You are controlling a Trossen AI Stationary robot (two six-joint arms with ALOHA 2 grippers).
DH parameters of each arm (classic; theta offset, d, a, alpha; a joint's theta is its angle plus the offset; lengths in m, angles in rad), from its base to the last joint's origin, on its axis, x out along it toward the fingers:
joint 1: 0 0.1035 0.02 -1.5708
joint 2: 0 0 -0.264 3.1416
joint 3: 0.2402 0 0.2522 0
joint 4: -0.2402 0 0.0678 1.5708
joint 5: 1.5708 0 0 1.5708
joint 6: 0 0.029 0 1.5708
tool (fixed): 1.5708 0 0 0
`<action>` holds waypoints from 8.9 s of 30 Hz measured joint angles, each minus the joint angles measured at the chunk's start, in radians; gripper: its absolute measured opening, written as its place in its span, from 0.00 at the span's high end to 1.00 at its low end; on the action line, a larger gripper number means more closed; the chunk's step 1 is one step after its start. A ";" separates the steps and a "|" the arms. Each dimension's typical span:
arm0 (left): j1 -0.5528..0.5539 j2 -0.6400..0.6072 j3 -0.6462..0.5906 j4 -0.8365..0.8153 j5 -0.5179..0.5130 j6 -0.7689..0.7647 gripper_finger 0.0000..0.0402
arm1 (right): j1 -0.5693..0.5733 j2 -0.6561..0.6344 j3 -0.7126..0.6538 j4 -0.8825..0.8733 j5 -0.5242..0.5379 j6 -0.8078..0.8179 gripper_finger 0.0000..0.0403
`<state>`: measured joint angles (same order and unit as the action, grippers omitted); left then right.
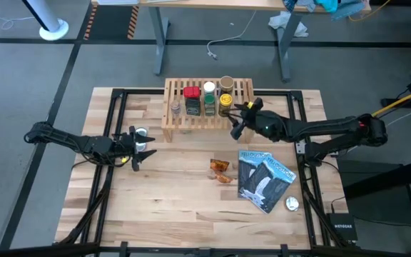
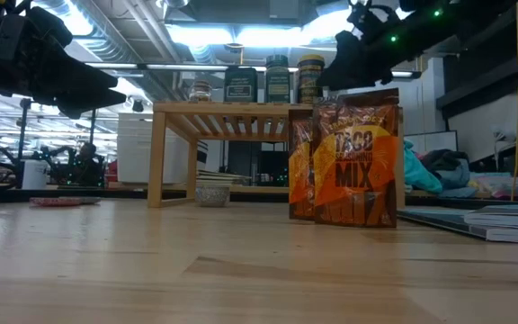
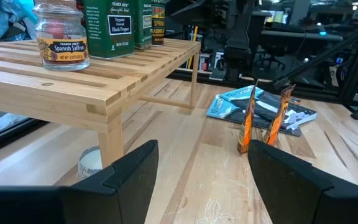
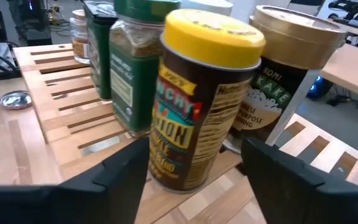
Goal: Shelf spices
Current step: Remove the yellow seasoning bottle from the shelf, then remove the gold seasoning bottle from the shelf
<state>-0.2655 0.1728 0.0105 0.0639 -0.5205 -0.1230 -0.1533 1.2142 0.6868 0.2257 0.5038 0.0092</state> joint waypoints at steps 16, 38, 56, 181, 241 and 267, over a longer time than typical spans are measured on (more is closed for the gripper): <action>0.000 0.000 0.000 0.000 0.000 0.000 0.40 | -0.175 0.001 0.000 0.092 -0.290 -0.048 0.25; 0.000 0.000 0.000 0.000 0.000 0.000 0.40 | -0.182 0.114 0.000 0.209 -0.378 -0.068 0.25; 0.000 0.000 0.000 0.000 0.000 0.000 0.40 | -0.180 0.162 0.000 0.229 -0.334 -0.092 0.41; 0.000 0.000 0.000 0.000 0.000 0.000 0.40 | 0.670 0.387 -0.572 0.904 0.291 0.409 0.45; 0.000 0.000 0.000 0.000 0.000 0.000 0.40 | 0.671 0.328 -0.594 1.015 0.342 0.304 0.28; 0.000 0.000 0.000 0.000 0.000 0.000 0.40 | 0.520 -0.173 -0.581 1.041 0.440 -0.279 0.28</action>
<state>-0.2657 0.1730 0.0109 0.0639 -0.5201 -0.1230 0.3668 1.0408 0.1054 1.2664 0.9437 -0.2698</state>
